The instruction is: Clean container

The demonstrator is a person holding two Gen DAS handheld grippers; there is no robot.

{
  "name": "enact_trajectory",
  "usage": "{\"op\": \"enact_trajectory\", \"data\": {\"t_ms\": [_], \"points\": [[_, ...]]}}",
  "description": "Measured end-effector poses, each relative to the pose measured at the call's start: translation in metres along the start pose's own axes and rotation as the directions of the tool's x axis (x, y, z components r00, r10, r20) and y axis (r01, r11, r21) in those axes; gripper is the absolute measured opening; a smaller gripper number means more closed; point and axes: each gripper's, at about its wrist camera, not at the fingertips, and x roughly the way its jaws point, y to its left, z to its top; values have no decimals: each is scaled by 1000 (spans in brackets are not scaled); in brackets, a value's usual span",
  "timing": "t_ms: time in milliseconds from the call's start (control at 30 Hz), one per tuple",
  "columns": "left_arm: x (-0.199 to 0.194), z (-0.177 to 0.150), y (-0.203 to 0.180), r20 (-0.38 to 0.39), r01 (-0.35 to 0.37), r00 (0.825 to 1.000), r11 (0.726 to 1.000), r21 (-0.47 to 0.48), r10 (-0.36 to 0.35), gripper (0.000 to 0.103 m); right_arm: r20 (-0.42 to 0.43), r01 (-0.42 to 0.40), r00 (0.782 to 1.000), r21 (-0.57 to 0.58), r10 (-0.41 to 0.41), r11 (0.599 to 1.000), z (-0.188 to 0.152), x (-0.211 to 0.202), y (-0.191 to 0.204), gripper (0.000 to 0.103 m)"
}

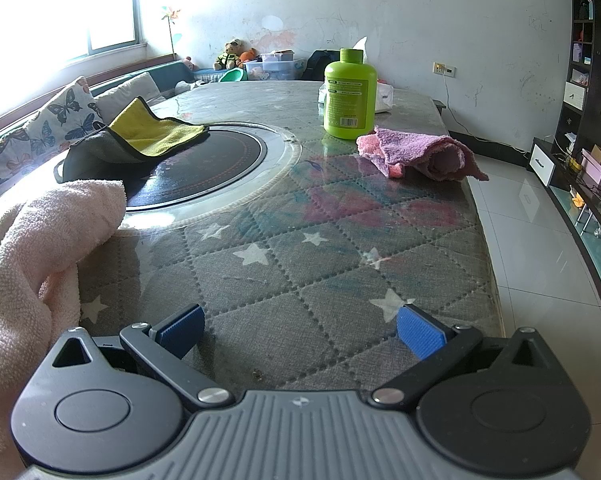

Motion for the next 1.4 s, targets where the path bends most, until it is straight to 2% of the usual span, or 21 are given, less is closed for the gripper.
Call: {"op": "enact_trajectory", "data": {"t_ms": [1400], "points": [[0, 0, 0, 0, 0, 1000, 1000, 0, 0, 103, 0, 0, 1000, 0, 0, 1000, 0, 0, 0, 103]]}}
